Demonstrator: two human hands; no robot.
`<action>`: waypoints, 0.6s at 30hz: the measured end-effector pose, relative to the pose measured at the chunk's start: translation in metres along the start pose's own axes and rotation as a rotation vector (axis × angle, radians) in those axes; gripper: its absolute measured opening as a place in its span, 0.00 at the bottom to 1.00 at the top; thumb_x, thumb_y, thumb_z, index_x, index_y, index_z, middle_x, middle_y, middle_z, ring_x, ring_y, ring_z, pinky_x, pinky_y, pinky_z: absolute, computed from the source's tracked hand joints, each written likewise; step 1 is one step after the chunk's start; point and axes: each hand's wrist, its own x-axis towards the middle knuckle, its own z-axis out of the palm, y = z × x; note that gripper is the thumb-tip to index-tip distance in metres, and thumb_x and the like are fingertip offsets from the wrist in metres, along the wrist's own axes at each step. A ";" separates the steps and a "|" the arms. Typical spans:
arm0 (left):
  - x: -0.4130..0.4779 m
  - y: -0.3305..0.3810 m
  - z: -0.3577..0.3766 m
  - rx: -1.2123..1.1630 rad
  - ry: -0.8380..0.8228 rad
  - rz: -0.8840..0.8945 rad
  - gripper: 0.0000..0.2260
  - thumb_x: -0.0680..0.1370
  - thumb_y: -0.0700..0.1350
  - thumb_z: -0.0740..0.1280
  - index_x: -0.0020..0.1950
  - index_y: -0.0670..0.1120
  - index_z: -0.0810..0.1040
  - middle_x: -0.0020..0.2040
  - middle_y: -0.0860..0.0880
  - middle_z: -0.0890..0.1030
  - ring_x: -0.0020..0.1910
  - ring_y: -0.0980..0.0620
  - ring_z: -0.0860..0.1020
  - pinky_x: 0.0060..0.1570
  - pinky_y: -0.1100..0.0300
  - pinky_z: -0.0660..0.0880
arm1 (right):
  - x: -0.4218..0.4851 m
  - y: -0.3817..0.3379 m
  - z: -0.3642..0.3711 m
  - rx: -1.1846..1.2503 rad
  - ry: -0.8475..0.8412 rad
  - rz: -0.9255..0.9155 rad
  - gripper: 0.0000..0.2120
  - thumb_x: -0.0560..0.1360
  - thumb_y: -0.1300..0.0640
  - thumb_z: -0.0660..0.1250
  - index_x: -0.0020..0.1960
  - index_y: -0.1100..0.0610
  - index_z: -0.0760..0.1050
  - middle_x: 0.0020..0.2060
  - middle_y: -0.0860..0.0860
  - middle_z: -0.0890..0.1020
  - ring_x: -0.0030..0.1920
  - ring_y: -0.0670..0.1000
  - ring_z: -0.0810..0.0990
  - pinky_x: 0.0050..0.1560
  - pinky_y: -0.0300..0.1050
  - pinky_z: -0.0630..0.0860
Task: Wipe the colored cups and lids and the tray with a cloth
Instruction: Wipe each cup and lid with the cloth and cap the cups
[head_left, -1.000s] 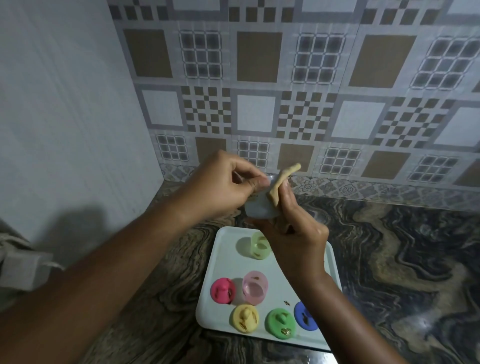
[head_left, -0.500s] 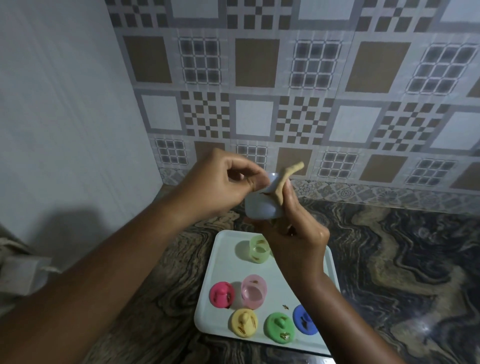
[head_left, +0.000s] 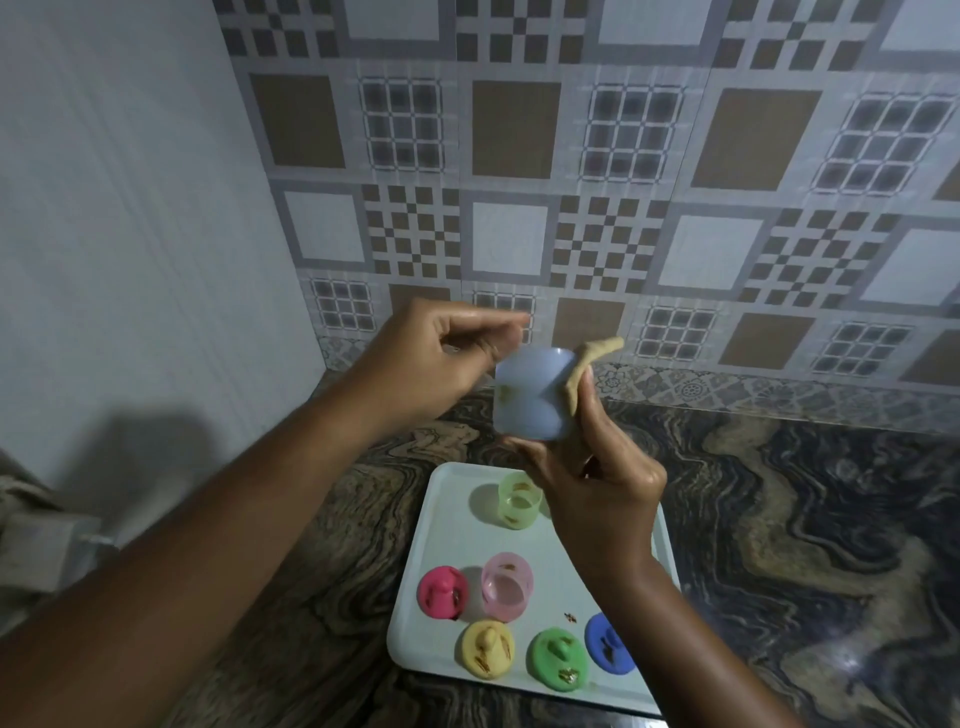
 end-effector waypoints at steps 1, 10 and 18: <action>0.001 -0.002 -0.003 -0.009 -0.015 -0.026 0.15 0.73 0.55 0.68 0.58 0.54 0.83 0.56 0.58 0.84 0.56 0.65 0.80 0.57 0.64 0.77 | 0.002 0.000 -0.001 0.008 0.005 0.001 0.32 0.76 0.44 0.72 0.68 0.67 0.72 0.52 0.63 0.86 0.47 0.41 0.78 0.52 0.36 0.81; 0.003 0.008 0.009 0.091 0.025 0.067 0.06 0.74 0.50 0.73 0.50 0.51 0.85 0.45 0.59 0.85 0.47 0.64 0.81 0.47 0.73 0.75 | 0.001 0.009 0.000 -0.155 -0.043 -0.129 0.31 0.71 0.56 0.79 0.66 0.71 0.74 0.63 0.67 0.80 0.61 0.65 0.82 0.61 0.45 0.80; 0.009 0.001 0.007 -0.041 0.042 -0.022 0.04 0.73 0.50 0.71 0.47 0.55 0.83 0.44 0.59 0.84 0.46 0.63 0.82 0.49 0.67 0.79 | 0.001 0.008 -0.004 0.045 0.000 0.013 0.34 0.74 0.47 0.75 0.70 0.69 0.72 0.54 0.61 0.86 0.47 0.52 0.85 0.47 0.52 0.84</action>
